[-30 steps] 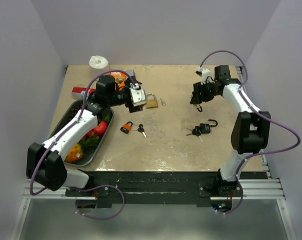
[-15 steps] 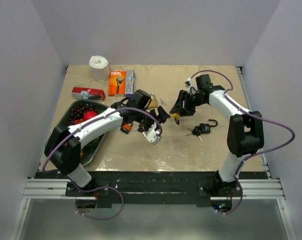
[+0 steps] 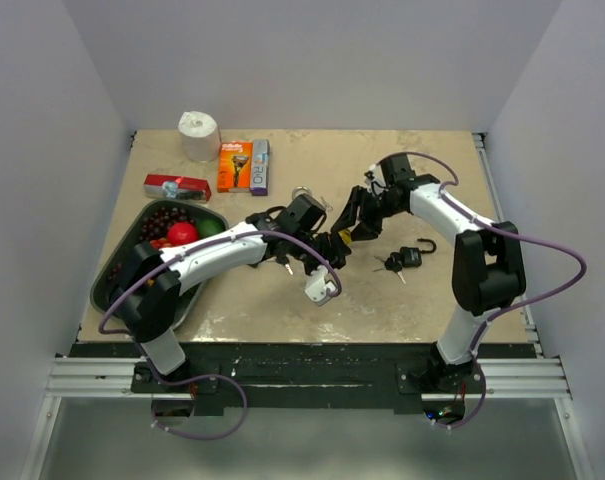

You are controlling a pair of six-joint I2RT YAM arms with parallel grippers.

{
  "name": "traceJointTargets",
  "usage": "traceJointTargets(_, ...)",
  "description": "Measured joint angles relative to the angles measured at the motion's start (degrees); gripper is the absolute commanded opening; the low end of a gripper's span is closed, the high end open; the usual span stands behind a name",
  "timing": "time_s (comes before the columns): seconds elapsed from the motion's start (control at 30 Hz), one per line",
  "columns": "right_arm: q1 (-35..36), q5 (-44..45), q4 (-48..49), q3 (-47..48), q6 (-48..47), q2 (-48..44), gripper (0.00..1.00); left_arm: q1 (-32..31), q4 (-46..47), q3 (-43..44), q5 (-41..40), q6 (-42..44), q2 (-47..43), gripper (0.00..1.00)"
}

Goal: Lock with the key
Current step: Pick up the lock from the center of the board.

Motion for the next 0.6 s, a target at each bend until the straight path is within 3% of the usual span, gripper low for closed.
traceJointTargets(0.2, 1.3, -0.1, -0.1, 0.0, 0.0, 0.0, 0.0, -1.1, 1.0, 0.0, -2.8, -0.3, 1.1, 0.48)
traceJointTargets(0.3, 1.7, -0.2, -0.1, 0.0, 0.0, 0.0, 0.0, -1.4, 1.7, 0.0, -4.2, -1.1, 1.7, 0.36)
traceJointTargets(0.43, 2.1, -0.1, -0.1, 0.0, -0.3, 0.0, 0.0, -1.4, 2.8, 0.7, -5.6, -2.6, 2.8, 0.0)
traceJointTargets(0.6, 2.2, -0.5, 0.1, 0.0, -1.1, 0.0, 0.0, -1.8, 6.9, 0.1, -6.3, -4.8, 2.8, 0.0)
